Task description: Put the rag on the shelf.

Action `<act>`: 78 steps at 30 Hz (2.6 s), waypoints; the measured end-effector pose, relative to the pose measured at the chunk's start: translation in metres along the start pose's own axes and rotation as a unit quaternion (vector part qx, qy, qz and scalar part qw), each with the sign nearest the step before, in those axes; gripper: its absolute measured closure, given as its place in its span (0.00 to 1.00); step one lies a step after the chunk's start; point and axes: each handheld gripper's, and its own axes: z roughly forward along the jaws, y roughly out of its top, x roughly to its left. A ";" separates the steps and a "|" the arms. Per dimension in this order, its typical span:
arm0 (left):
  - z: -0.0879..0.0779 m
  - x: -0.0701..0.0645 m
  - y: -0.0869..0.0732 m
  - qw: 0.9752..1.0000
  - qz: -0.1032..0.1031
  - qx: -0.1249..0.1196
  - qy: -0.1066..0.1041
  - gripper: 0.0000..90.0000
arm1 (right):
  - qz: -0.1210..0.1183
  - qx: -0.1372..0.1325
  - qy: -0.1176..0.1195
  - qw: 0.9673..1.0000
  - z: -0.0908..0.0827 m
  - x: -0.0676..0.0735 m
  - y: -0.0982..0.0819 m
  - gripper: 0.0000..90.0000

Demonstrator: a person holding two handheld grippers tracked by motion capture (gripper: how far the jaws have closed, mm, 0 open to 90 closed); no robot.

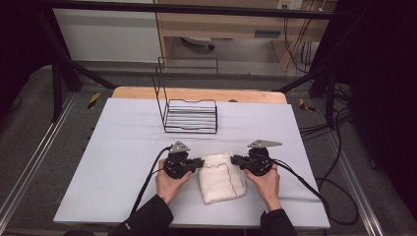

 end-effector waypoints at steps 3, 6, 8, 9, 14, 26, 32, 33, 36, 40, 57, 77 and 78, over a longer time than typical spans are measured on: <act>-0.005 -0.003 0.003 1.000 0.004 -0.008 -0.002 0.92 | -0.002 -0.014 0.001 1.000 -0.007 0.002 0.002 0.91; -0.008 -0.005 0.005 1.000 0.009 -0.017 -0.002 0.92 | -0.001 -0.025 0.004 1.000 -0.012 0.004 0.003 0.92; -0.011 -0.008 0.007 1.000 0.012 -0.023 -0.001 0.93 | -0.004 -0.030 0.004 1.000 -0.015 0.006 0.004 0.92; -0.013 -0.008 0.008 1.000 0.014 -0.025 -0.001 0.93 | -0.009 -0.033 0.004 0.999 -0.017 0.006 0.005 0.92; -0.021 -0.014 0.015 0.999 0.022 -0.042 -0.002 0.93 | -0.012 -0.048 0.007 0.999 -0.027 0.010 0.010 0.92; -0.037 -0.021 0.028 0.996 0.045 -0.080 0.003 0.93 | -0.028 -0.098 0.002 0.995 -0.046 0.021 0.019 0.92; -0.043 -0.022 0.030 0.994 0.051 -0.096 0.003 0.93 | -0.040 -0.119 -0.002 0.992 -0.051 0.027 0.023 0.92; -0.044 -0.022 0.031 0.994 0.051 -0.097 0.002 0.93 | -0.041 -0.121 -0.002 0.992 -0.052 0.028 0.023 0.92; -0.047 -0.024 0.033 0.993 0.054 -0.104 0.002 0.93 | -0.046 -0.131 -0.003 0.990 -0.056 0.031 0.025 0.92; -0.052 -0.024 0.037 0.992 0.058 -0.111 0.003 0.93 | -0.053 -0.146 -0.006 0.988 -0.060 0.037 0.029 0.92; -0.078 -0.017 0.058 0.987 0.073 -0.142 0.022 0.93 | -0.067 -0.198 -0.015 0.978 -0.061 0.057 0.047 0.92; -0.109 -0.003 0.082 0.978 0.076 -0.192 0.043 0.93 | -0.075 -0.253 -0.017 0.964 -0.052 0.080 0.079 0.92; -0.111 -0.003 0.083 0.977 0.078 -0.192 0.045 0.93 | -0.076 -0.255 -0.017 0.964 -0.052 0.081 0.080 0.92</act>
